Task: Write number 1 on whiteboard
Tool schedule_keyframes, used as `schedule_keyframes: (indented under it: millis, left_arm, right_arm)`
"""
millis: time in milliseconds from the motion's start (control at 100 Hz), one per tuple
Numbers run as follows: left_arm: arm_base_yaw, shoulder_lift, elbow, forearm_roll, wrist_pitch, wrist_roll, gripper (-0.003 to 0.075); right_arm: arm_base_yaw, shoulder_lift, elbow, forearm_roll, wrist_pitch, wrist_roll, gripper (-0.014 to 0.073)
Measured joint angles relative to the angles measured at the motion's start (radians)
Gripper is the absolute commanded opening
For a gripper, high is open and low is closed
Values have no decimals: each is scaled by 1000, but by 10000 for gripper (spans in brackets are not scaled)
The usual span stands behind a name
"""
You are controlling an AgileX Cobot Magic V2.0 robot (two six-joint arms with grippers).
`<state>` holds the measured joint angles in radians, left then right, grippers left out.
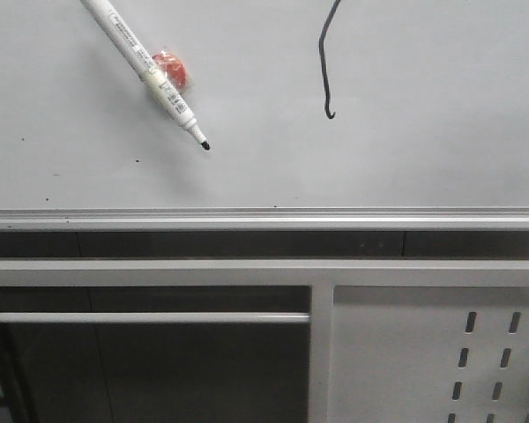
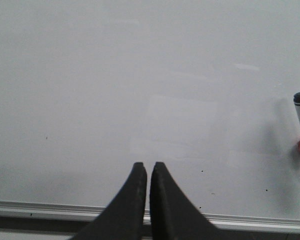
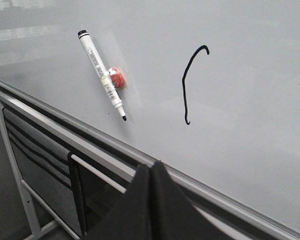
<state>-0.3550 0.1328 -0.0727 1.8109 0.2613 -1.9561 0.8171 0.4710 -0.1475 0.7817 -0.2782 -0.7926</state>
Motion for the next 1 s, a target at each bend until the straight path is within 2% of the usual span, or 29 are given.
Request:
schedule_keyframes:
  millis: [140, 170, 220, 290, 320, 330, 350, 420, 460, 510, 620, 780, 870, 940, 1000]
  left_arm:
    - [93, 0, -4, -3, -117, -6, -18]
    - [102, 0, -8, -40, -127, 30, -18]
    - [110, 0, -19, -189, -126, 149, -18]
    - [112, 0, -49, -473, -78, 418, -18]
    - [112, 0, -66, -642, -46, 587, -18]
    - [112, 0, -70, -642, -30, 623, -18]
    - [112, -2, -88, -776, -5, 734, -18]
    - [112, -2, -125, -1070, 51, 1105, -18]
    - [112, -2, -133, -1189, 60, 1278, -18]
    - [112, -2, -140, -1270, 62, 1399, -18]
    - [112, -2, -140, -1326, 73, 1497, -18]
    - [112, -2, -140, -1303, 77, 1525, -18]
    - [112, -2, -120, -1306, 30, 1535, -18]
    - [112, -8, -86, -1383, -5, 1612, -18]
    - [117, -29, -56, -1522, -3, 1762, -18]
  right_arm:
    - [0, 0, 0, 0, 0, 0, -69]
    - [0, 0, 0, 0, 0, 0, -69]
    - [0, 0, 0, 0, 0, 0, -69]
    - [0, 0, 0, 0, 0, 0, -69]
    - [0, 0, 0, 0, 0, 0, -69]
    - [0, 0, 0, 0, 0, 0, -69]
    - [0, 0, 0, 0, 0, 0, -69]
    - [0, 0, 0, 0, 0, 0, -69]
    - [0, 0, 0, 0, 0, 0, -69]
    - [0, 0, 0, 0, 0, 0, -71]
    - [0, 0, 0, 0, 0, 0, -71]
    - [0, 0, 0, 0, 0, 0, -71]
    - [0, 0, 0, 0, 0, 0, -71]
    - [0, 0, 0, 0, 0, 0, -71]
    - [0, 0, 0, 0, 0, 0, -71]
